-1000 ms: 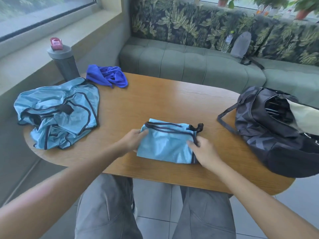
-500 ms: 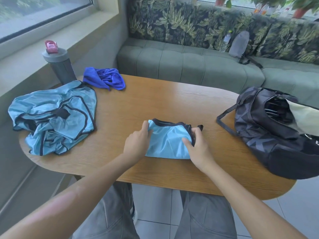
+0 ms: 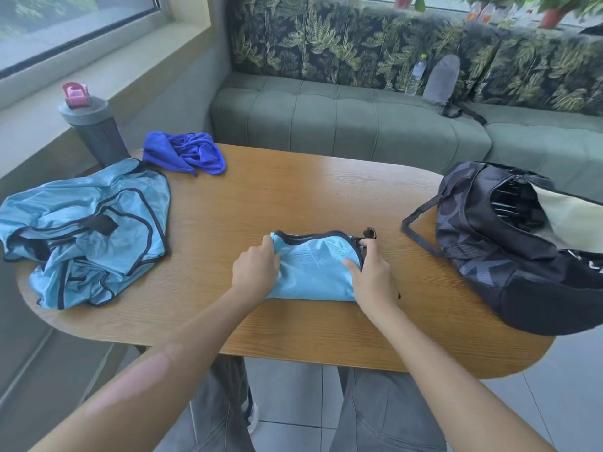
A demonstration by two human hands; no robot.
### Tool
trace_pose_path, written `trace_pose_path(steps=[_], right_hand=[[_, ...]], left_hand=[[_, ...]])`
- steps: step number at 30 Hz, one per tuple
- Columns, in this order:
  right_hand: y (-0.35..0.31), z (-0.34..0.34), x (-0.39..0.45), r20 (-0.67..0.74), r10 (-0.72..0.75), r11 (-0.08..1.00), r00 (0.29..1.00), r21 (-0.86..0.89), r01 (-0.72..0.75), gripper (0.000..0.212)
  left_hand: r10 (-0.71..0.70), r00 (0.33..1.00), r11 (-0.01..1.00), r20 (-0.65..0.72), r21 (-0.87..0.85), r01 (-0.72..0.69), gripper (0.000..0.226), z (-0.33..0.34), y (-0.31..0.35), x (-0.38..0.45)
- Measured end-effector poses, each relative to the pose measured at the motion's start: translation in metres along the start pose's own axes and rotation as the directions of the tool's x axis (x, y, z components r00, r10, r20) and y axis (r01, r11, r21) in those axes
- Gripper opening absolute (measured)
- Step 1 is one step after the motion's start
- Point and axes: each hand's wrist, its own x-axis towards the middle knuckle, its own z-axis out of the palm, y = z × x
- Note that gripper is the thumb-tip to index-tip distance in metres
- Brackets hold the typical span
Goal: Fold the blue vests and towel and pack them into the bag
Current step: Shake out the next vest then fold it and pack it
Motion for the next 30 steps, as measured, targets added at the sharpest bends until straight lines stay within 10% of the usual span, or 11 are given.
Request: trace_pose_path(steps=[6,10,15,30], right_hand=[[0.010,-0.025,-0.020,-0.117,-0.279,0.957,0.953,-0.112,0.266,0.039],[0.034,-0.029,-0.037,0.069,-0.616,0.738,0.784,-0.297,0.606,0.056],[0.058,-0.017,-0.020,0.312,-0.634,0.538,0.708,-0.479,0.693,0.072],[0.098,-0.043,0.023,0.256,-0.520,0.584,0.815,-0.590,0.558,0.062]], left_hand=[[0.362,0.888,0.932,-0.284,0.092,-0.351,0.035,0.001,-0.007,-0.009],[0.533,0.845,0.846,-0.046,0.047,-0.531,0.046,0.010,0.011,-0.006],[0.465,0.863,0.866,0.197,0.099,-0.489,0.089,0.032,0.026,-0.010],[0.185,0.938,0.957,0.292,0.165,-0.240,0.077,0.025,0.036,-0.038]])
